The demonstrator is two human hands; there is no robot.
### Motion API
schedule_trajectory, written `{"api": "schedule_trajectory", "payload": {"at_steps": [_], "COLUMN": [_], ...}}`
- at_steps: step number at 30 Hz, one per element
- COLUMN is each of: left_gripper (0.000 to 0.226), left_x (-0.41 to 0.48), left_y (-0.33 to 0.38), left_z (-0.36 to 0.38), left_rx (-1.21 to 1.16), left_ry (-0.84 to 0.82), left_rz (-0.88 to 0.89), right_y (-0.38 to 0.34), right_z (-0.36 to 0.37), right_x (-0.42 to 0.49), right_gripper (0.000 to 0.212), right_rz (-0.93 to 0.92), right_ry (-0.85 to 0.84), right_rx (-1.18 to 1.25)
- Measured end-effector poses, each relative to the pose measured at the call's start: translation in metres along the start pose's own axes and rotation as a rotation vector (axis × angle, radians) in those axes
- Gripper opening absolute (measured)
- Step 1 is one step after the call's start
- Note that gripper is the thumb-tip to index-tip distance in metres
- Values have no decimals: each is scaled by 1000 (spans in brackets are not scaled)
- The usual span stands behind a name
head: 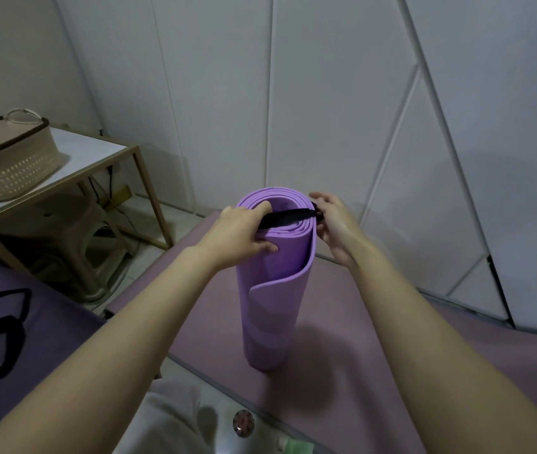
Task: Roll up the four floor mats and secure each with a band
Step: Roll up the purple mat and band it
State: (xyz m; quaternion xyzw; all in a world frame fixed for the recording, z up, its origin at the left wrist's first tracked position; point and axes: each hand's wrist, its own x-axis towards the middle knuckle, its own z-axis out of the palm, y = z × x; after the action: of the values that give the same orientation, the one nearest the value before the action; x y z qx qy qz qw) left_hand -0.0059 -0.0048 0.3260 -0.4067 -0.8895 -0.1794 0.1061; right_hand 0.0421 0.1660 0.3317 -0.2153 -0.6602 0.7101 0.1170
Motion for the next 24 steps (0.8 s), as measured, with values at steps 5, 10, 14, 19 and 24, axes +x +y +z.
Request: {"api": "schedule_trajectory", "payload": {"at_steps": [5,10,14,19,24], "left_gripper": [48,50,43,40,38], "left_x": [13,13,10,12,12], "left_y": [4,2,0,-2,-1], "left_z": [1,0,-2,-2,-3], "left_rx": [-43,-75,-77,-109,-132], "left_ry": [-43,-66,-66,-94,-108], "left_rz": [-18,-4,25,6,5], "right_y": [3,4,-1,-7,-17], "right_z": [-18,-31,-31,-40,-48], "right_x": [-10,-9,-11,-21,-22], "right_gripper": [40,27,22,30,47], "right_rz": [-24,-202,-337,-486,-392], "right_ry": [-54,-92,-150,-170,-418], "right_rx": [-57,-485,-711,-936,-1158]}}
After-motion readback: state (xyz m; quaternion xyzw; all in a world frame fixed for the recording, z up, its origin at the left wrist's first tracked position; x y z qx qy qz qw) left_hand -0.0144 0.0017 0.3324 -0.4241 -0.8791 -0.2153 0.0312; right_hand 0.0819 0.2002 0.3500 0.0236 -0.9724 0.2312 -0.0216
